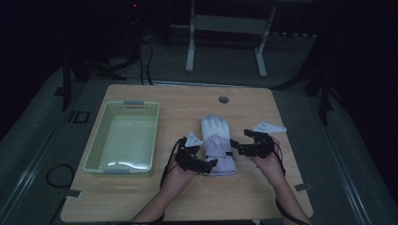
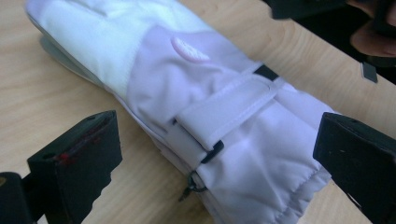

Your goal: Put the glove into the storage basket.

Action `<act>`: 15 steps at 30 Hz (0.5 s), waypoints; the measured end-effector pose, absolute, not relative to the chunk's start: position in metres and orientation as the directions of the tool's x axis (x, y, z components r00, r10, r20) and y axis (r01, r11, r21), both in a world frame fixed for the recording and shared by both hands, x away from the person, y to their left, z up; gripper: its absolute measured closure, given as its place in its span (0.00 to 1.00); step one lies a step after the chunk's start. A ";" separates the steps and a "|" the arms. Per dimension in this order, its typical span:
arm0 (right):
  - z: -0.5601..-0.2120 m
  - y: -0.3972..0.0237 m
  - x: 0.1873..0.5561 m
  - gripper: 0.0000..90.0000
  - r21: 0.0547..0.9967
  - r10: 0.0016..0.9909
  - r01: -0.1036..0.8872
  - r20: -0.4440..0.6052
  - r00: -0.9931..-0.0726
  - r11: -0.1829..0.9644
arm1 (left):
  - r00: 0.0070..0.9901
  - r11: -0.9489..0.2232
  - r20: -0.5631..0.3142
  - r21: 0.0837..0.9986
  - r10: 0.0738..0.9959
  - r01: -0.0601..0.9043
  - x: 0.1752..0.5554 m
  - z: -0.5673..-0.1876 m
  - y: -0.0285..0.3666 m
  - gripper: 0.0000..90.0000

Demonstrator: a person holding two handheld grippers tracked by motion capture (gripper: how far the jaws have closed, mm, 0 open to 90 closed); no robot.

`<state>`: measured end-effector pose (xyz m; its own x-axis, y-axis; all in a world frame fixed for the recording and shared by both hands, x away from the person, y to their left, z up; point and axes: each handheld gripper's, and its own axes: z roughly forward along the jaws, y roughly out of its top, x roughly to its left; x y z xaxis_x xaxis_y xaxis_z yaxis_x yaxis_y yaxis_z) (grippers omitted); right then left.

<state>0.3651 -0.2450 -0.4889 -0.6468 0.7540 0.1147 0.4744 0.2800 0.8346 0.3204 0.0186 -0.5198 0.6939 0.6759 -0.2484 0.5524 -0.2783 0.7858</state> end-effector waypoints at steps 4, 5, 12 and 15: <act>-0.503 -0.240 0.372 0.23 0.812 0.764 0.516 0.143 -0.630 0.274 | 0.650 -0.248 -0.283 0.760 0.706 0.600 0.317 -0.529 0.021 0.08; -0.506 -0.239 0.373 0.23 0.803 0.765 0.530 0.153 -0.626 0.273 | 0.635 -0.243 -0.321 0.731 0.703 0.638 0.319 -0.533 0.021 0.08; -0.527 -0.233 0.375 0.26 0.756 0.768 0.594 0.200 -0.609 0.275 | 0.566 -0.234 -0.411 0.621 0.715 0.748 0.327 -0.553 0.016 0.16; -0.541 -0.235 0.380 0.40 0.699 0.746 0.658 0.271 -0.608 0.282 | 0.548 -0.224 -0.443 0.596 0.710 0.771 0.330 -0.559 0.018 0.18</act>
<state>0.3797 -0.2347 -0.5408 -0.6078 0.7464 0.2710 0.6576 0.2817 0.6988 0.3301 0.0180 -0.5594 0.5478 0.7099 -0.4426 0.7714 -0.2239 0.5956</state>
